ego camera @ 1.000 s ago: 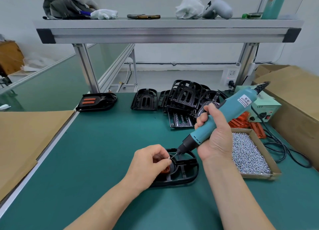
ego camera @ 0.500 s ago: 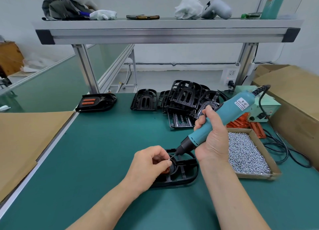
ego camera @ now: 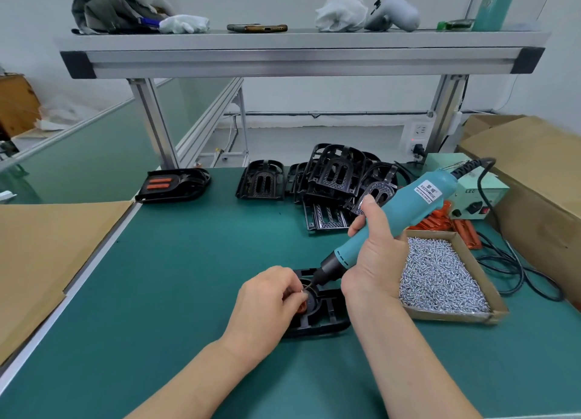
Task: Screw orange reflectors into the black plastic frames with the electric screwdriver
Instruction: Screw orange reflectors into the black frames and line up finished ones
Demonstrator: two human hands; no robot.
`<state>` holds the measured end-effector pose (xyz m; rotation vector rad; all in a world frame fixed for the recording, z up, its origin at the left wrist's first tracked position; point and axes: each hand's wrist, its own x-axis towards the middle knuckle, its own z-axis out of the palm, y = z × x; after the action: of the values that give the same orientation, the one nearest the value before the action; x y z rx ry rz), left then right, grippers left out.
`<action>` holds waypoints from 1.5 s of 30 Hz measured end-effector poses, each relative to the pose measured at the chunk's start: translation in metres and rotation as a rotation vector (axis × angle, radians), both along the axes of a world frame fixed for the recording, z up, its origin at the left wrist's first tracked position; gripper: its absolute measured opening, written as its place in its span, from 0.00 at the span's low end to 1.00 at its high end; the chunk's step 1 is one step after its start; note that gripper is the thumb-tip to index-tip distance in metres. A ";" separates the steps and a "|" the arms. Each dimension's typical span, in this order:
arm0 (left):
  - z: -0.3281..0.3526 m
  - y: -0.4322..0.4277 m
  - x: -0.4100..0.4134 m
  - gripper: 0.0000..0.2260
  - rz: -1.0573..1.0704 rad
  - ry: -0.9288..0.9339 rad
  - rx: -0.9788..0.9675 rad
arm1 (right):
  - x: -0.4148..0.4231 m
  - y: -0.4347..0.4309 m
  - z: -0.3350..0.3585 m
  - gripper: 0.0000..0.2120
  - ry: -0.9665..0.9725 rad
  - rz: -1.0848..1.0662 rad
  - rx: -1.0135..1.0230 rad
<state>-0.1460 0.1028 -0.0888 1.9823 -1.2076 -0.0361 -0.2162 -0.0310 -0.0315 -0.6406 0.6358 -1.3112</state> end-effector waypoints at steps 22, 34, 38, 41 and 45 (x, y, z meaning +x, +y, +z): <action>-0.021 0.041 0.037 0.28 -0.156 0.137 0.241 | 0.009 0.001 -0.004 0.10 0.115 -0.018 -0.242; -0.030 0.039 0.041 0.20 -0.177 0.125 0.228 | 0.016 0.006 -0.013 0.12 0.152 0.047 -0.312; -0.031 0.038 0.041 0.21 -0.175 0.125 0.222 | 0.016 0.006 -0.015 0.12 0.145 0.051 -0.315; -0.031 0.038 0.041 0.21 -0.174 0.123 0.220 | 0.016 0.008 -0.015 0.11 0.151 0.053 -0.308; -0.031 0.038 0.041 0.19 -0.180 0.127 0.215 | 0.017 0.009 -0.013 0.10 0.146 0.061 -0.305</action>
<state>-0.1048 0.1411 -0.1198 2.0125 -1.3402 -0.3919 -0.1992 -0.0223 -0.0444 -1.0044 0.5328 -1.3238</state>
